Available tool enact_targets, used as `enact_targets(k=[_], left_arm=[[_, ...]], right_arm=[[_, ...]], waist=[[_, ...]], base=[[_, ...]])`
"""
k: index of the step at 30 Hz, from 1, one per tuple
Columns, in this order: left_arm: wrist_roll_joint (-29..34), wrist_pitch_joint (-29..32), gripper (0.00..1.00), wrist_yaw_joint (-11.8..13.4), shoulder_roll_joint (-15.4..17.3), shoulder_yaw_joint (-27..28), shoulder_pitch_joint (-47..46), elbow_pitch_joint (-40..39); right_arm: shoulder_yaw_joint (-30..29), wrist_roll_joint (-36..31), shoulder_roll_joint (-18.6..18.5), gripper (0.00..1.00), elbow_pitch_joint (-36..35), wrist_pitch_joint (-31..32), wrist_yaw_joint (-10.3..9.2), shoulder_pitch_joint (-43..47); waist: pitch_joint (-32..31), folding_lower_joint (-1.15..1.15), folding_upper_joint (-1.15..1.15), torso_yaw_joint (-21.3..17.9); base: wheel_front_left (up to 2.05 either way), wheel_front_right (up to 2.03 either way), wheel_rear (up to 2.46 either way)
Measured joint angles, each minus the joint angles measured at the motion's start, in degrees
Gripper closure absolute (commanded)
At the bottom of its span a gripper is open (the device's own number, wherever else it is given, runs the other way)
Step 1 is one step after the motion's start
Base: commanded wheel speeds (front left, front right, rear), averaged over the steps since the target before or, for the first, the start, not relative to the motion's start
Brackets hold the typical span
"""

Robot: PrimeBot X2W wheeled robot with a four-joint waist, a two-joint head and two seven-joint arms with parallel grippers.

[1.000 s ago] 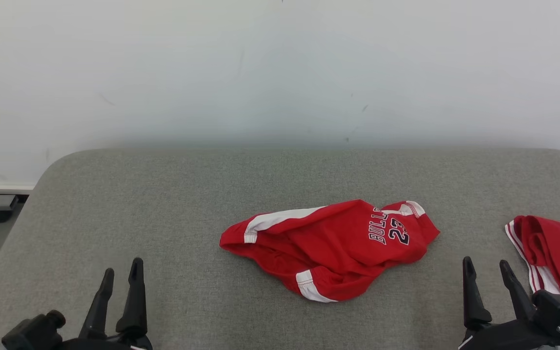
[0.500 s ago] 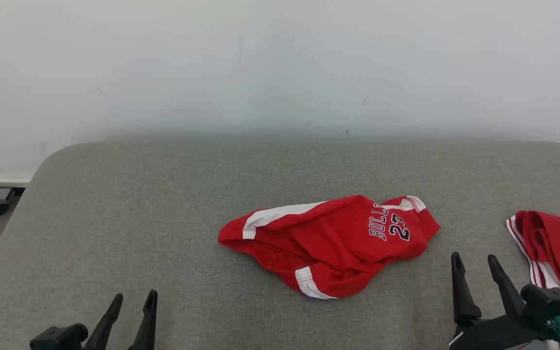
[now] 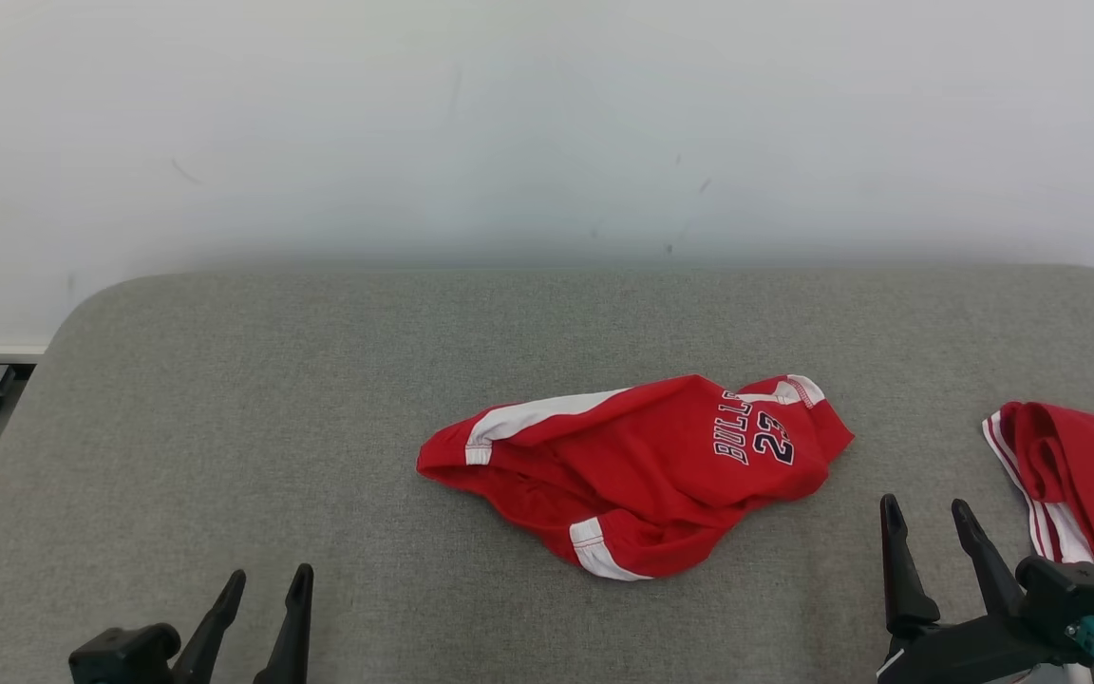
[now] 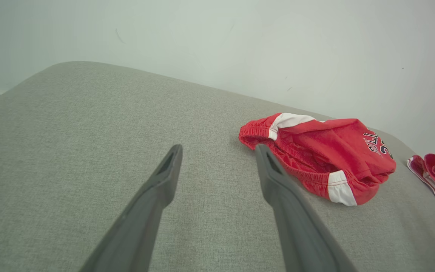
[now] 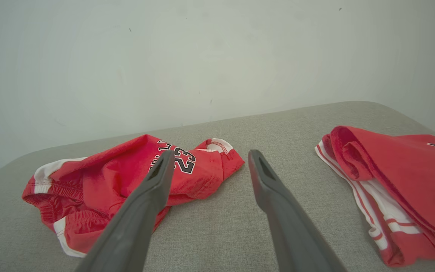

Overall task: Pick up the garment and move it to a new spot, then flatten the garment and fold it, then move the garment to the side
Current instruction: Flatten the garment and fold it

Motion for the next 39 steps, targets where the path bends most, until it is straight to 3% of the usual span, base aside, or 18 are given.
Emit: enact_targets(k=[11,20,28,39], left_arm=[[-3.6,7.7,0.0,0.0,-3.8,-2.1,-2.2,-1.2],[-9.8,18.0,0.0,-0.1,-8.4,-1.9,-12.3,0.0],[-12.4,27.7,0.0,0.0,-12.5,-1.5,-24.2,5.5],[-12.4,33.9,0.0,0.1,-15.7,-2.2,-31.8,11.8]], right_arm=[[-0.1,-0.2,-1.7,0.0,1.4,3.7,0.0,-2.0],[0.8,0.0,-5.4,0.0,4.4,16.3,0.34,-14.8],[0.6,3.1,-8.3,0.0,11.6,30.5,0.8,-29.2],[2.2,3.4,-9.0,0.0,19.7,38.7,0.83,-40.2]], waist=[[1.5,0.0,0.0,0.3],[5.5,0.0,0.0,0.8],[12.1,0.01,0.01,1.6],[19.0,0.02,0.01,3.9]], base=[[0.0,0.0,0.0],[0.0,0.0,0.0],[0.0,0.0,0.0],[0.0,0.0,0.0]])
